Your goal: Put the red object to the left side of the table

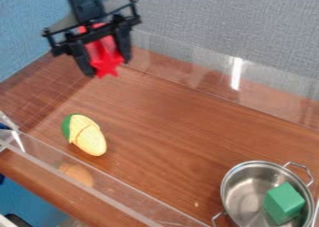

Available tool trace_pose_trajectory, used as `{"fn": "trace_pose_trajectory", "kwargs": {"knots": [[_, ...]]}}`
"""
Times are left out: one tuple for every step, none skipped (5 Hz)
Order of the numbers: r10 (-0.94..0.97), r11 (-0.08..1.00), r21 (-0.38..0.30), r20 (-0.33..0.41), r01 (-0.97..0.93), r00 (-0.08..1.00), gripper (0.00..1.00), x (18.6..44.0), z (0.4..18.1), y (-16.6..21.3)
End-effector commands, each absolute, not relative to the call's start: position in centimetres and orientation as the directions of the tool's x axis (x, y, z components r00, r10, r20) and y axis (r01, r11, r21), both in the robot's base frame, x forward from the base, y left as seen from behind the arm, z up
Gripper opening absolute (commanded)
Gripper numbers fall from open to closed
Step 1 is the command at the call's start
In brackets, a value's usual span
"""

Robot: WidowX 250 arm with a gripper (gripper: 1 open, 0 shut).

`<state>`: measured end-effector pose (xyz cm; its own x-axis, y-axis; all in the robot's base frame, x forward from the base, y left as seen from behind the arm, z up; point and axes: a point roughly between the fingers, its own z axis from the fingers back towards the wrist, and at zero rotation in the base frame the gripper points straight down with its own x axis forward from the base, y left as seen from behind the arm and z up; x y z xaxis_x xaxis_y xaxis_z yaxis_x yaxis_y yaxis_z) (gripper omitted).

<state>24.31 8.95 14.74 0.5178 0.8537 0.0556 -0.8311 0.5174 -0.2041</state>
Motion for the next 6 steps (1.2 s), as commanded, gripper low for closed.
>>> {"fn": "trace_pose_trajectory", "kwargs": {"knots": [[0.888, 0.459, -0.199, 0.103, -0.866, 0.448, 0.00, 23.2, 14.2, 12.1], [0.906, 0.421, -0.187, 0.133, -0.888, 0.401, 0.00, 22.4, 12.8, 15.0], [0.911, 0.404, -0.174, 0.169, -0.898, 0.377, 0.00, 22.0, 10.8, 16.5], [0.897, 0.425, -0.159, 0.205, -0.891, 0.391, 0.00, 22.0, 8.5, 16.7], [0.890, 0.432, -0.138, 0.229, -0.891, 0.395, 0.00, 22.2, 6.3, 16.9], [0.878, 0.450, -0.134, 0.245, -0.883, 0.411, 0.00, 22.8, 4.9, 16.8]]}}
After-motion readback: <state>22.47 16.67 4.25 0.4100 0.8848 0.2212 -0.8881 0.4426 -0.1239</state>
